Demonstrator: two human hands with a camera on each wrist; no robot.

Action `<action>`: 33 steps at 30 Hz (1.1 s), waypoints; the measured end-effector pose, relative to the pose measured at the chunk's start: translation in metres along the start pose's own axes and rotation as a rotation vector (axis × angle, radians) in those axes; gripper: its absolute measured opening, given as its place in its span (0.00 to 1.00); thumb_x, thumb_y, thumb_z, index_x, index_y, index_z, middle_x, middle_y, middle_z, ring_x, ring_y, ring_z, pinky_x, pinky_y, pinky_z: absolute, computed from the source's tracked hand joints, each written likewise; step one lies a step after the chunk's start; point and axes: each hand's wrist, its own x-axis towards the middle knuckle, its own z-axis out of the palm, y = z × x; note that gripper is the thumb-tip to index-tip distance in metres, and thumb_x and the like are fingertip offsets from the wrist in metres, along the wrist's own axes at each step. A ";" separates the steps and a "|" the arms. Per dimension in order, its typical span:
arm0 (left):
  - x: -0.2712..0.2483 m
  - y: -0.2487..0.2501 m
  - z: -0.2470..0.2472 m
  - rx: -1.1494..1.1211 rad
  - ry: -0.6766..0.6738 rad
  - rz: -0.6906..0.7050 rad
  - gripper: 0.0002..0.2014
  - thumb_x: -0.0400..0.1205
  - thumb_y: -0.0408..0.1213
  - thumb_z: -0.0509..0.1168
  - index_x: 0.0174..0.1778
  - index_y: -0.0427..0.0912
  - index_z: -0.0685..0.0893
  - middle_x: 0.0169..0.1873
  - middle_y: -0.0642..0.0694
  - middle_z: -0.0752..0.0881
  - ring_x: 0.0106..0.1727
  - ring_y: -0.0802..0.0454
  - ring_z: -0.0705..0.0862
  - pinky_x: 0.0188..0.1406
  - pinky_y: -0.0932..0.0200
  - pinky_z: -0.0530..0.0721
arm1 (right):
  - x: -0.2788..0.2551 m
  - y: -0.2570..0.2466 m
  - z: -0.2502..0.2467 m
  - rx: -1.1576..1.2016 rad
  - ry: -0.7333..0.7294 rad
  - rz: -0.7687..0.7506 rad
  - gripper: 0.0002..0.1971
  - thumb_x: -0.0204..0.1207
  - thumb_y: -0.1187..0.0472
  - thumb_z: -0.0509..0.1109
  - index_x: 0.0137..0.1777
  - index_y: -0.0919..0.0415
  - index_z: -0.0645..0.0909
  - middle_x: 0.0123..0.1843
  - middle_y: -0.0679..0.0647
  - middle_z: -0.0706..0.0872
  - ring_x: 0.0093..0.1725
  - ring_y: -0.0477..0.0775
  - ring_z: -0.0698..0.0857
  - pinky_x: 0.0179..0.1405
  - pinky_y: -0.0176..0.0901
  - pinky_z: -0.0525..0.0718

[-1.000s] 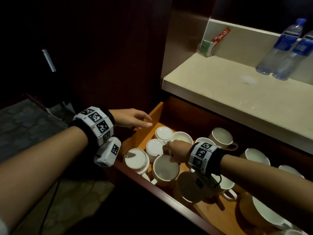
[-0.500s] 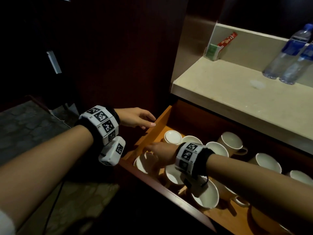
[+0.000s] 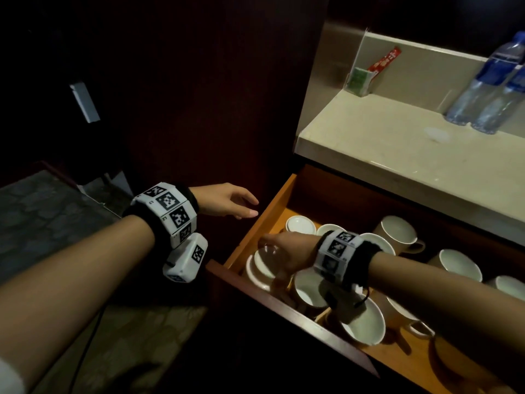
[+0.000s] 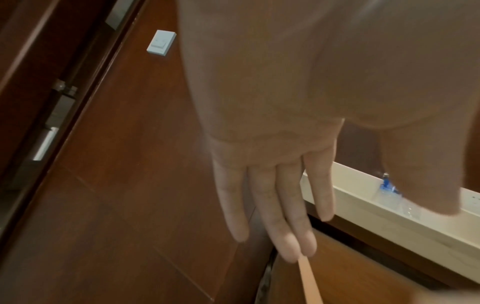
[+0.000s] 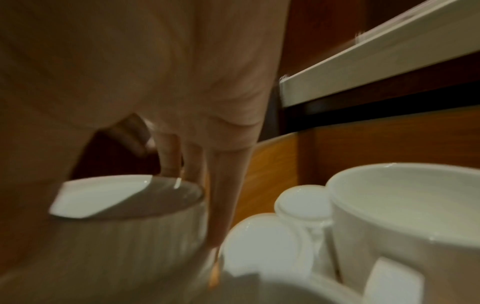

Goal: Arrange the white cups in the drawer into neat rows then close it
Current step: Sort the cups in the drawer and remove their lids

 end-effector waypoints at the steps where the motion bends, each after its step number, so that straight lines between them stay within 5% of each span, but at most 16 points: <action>1: 0.000 0.001 -0.001 -0.001 0.000 -0.005 0.23 0.80 0.46 0.65 0.71 0.48 0.74 0.62 0.46 0.83 0.61 0.51 0.83 0.66 0.53 0.79 | -0.005 0.007 -0.007 0.064 0.019 0.002 0.41 0.63 0.52 0.83 0.74 0.56 0.66 0.68 0.54 0.78 0.63 0.54 0.79 0.61 0.45 0.79; 5: 0.000 0.006 -0.003 -0.013 0.000 -0.011 0.26 0.77 0.47 0.69 0.71 0.49 0.73 0.62 0.48 0.83 0.66 0.53 0.80 0.71 0.50 0.76 | -0.023 0.034 -0.039 0.448 0.082 -0.051 0.37 0.61 0.54 0.83 0.70 0.55 0.73 0.63 0.47 0.82 0.60 0.45 0.81 0.60 0.40 0.82; 9: 0.005 0.015 0.000 -0.125 0.050 -0.036 0.27 0.78 0.47 0.67 0.71 0.46 0.69 0.63 0.47 0.82 0.64 0.50 0.81 0.61 0.50 0.78 | -0.037 0.060 -0.060 0.939 0.198 -0.089 0.23 0.66 0.60 0.75 0.62 0.53 0.78 0.56 0.55 0.86 0.56 0.53 0.85 0.56 0.46 0.83; 14: 0.013 0.032 0.006 -0.263 0.177 0.003 0.28 0.80 0.51 0.63 0.74 0.48 0.64 0.60 0.50 0.81 0.63 0.51 0.81 0.59 0.51 0.77 | -0.034 0.077 -0.065 1.313 0.280 -0.151 0.29 0.59 0.53 0.77 0.63 0.57 0.79 0.56 0.62 0.81 0.54 0.61 0.79 0.51 0.48 0.76; 18: 0.024 0.043 0.013 -0.426 0.215 0.035 0.27 0.79 0.46 0.65 0.71 0.49 0.64 0.54 0.50 0.83 0.63 0.49 0.81 0.66 0.48 0.78 | -0.032 0.081 -0.058 1.379 0.225 -0.157 0.47 0.55 0.44 0.81 0.72 0.67 0.71 0.57 0.64 0.79 0.52 0.61 0.78 0.49 0.46 0.72; 21: 0.030 0.049 0.015 -0.487 0.200 -0.002 0.25 0.77 0.47 0.68 0.67 0.52 0.66 0.63 0.41 0.78 0.64 0.42 0.81 0.63 0.45 0.82 | -0.032 0.086 -0.054 1.381 0.215 -0.143 0.33 0.65 0.44 0.71 0.66 0.64 0.75 0.49 0.58 0.86 0.43 0.53 0.86 0.48 0.43 0.81; 26: 0.033 0.051 0.019 -0.434 0.256 -0.035 0.18 0.78 0.48 0.66 0.63 0.54 0.72 0.63 0.42 0.77 0.60 0.43 0.82 0.40 0.53 0.87 | -0.033 0.082 -0.050 1.355 0.158 -0.113 0.28 0.74 0.44 0.66 0.67 0.63 0.75 0.48 0.61 0.85 0.42 0.55 0.83 0.54 0.50 0.81; 29: 0.033 0.053 0.019 -0.390 0.227 -0.048 0.14 0.79 0.47 0.64 0.61 0.53 0.77 0.56 0.43 0.80 0.44 0.47 0.85 0.36 0.52 0.88 | -0.031 0.082 -0.047 1.271 0.092 -0.007 0.38 0.71 0.36 0.66 0.72 0.65 0.73 0.66 0.75 0.78 0.56 0.64 0.78 0.67 0.58 0.77; 33: 0.034 0.057 0.021 -0.358 0.200 -0.121 0.15 0.78 0.48 0.66 0.59 0.48 0.82 0.37 0.45 0.83 0.21 0.55 0.82 0.25 0.59 0.84 | -0.035 0.082 -0.049 0.891 0.142 0.067 0.32 0.79 0.35 0.52 0.69 0.58 0.77 0.60 0.59 0.85 0.57 0.57 0.84 0.54 0.51 0.84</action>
